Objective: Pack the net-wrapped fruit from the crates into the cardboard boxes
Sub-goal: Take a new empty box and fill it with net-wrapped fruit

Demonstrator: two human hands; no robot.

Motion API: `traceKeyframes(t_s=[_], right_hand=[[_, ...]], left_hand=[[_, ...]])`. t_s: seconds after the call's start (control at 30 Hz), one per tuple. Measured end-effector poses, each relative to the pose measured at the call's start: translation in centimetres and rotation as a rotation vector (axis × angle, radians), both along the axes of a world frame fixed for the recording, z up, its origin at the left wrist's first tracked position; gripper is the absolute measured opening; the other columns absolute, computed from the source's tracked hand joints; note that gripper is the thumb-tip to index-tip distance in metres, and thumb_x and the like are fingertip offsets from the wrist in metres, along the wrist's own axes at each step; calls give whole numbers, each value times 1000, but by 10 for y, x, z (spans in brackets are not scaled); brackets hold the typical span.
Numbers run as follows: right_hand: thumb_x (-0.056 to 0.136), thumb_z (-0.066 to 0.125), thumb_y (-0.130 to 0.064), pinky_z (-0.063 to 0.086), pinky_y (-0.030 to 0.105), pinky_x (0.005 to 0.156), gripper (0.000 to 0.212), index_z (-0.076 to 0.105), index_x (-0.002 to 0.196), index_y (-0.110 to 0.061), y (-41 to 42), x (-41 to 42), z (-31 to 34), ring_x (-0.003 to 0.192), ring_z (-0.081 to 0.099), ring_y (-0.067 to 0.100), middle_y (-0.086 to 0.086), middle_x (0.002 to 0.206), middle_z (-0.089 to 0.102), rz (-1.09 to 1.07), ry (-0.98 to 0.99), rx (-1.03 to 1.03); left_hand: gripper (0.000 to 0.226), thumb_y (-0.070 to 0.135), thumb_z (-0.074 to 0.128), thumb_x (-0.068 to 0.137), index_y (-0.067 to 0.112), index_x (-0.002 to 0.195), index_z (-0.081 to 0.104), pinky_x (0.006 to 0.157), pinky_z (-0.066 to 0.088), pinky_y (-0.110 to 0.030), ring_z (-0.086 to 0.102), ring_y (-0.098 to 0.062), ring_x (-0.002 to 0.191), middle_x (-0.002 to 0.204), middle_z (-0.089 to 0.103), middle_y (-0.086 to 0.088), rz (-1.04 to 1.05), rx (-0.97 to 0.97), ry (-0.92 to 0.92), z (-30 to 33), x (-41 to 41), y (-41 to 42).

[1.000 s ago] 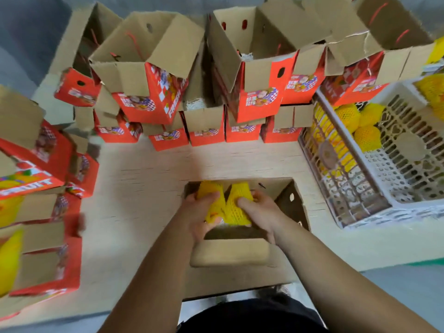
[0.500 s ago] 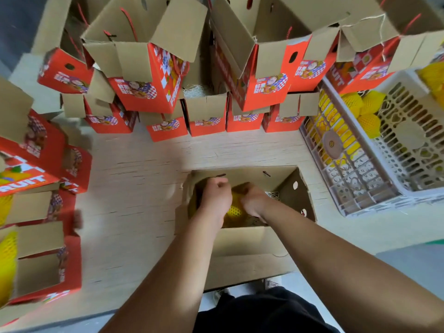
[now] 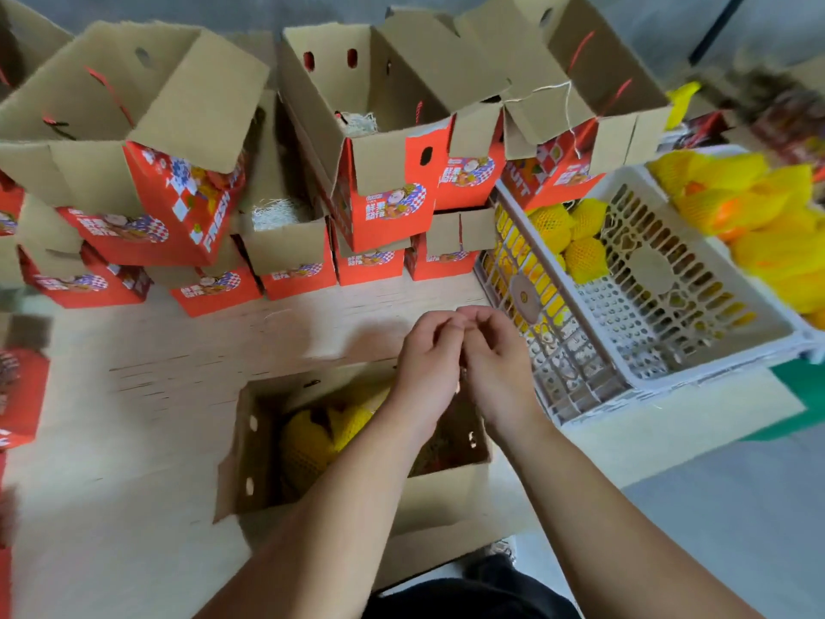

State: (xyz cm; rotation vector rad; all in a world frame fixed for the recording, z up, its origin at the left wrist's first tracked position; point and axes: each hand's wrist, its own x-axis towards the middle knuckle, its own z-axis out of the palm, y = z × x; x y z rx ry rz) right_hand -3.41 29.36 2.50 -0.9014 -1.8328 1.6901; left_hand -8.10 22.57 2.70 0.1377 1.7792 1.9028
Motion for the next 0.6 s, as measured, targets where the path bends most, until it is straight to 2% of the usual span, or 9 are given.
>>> traceKeyframes(t_s=[0.1,0.17,0.27,0.33,0.4,0.47,0.53,0.6], right_hand=[[98,56,-5,53,22,70,17,67,101,-17,48,14,6,84,69,11,4,93,74,-73,50,63],[99,56,-7,54,26,72,16,67,102,-19,85,23,7,83,68,12,3,93,73,-100,71,64],[100,56,-10,55,34,76,15,66,103,-21,148,31,4,83,67,11,-3,92,73,-118,61,95],[100,54,-9,56,36,80,17,65,103,-21,193,30,0,88,68,14,-4,94,72,-150,59,128],[101,52,-9,55,38,78,15,64,106,-17,242,23,-12,88,68,15,0,97,71,-147,3,180],[101,52,-13,51,30,67,14,60,112,-18,292,10,-29,72,64,3,2,96,68,-37,-193,232],[99,53,-17,44,30,57,27,52,126,-17,334,-8,-52,62,58,10,4,88,62,172,-498,210],[98,57,-21,43,33,58,45,41,139,-12,361,-25,-74,70,59,23,11,93,61,379,-717,174]], left_hand=[[24,13,54,103,27,93,71,83,58,-27,73,-11,98,99,77,4,-91,36,43,4,9,52],[24,15,55,99,29,88,71,85,59,-33,73,-15,99,98,77,5,-141,55,81,5,12,92],[24,15,56,96,30,83,71,79,54,-26,70,-9,92,95,75,7,-196,13,166,5,13,154],[25,11,58,98,28,85,71,74,49,-20,66,-2,85,93,73,6,-185,-67,291,0,7,194],[19,12,58,98,24,95,73,76,48,-26,66,-5,88,96,74,6,-155,-254,501,-5,-8,227],[20,17,57,99,19,107,74,85,51,-35,68,-19,99,103,76,1,-194,-483,729,-8,-25,253],[22,23,53,100,24,110,72,98,45,-40,64,-27,109,106,75,1,-352,-837,938,-12,-38,271],[20,22,52,96,25,103,70,110,31,-44,51,-27,119,107,70,3,-539,-1193,1068,-16,-42,282]])
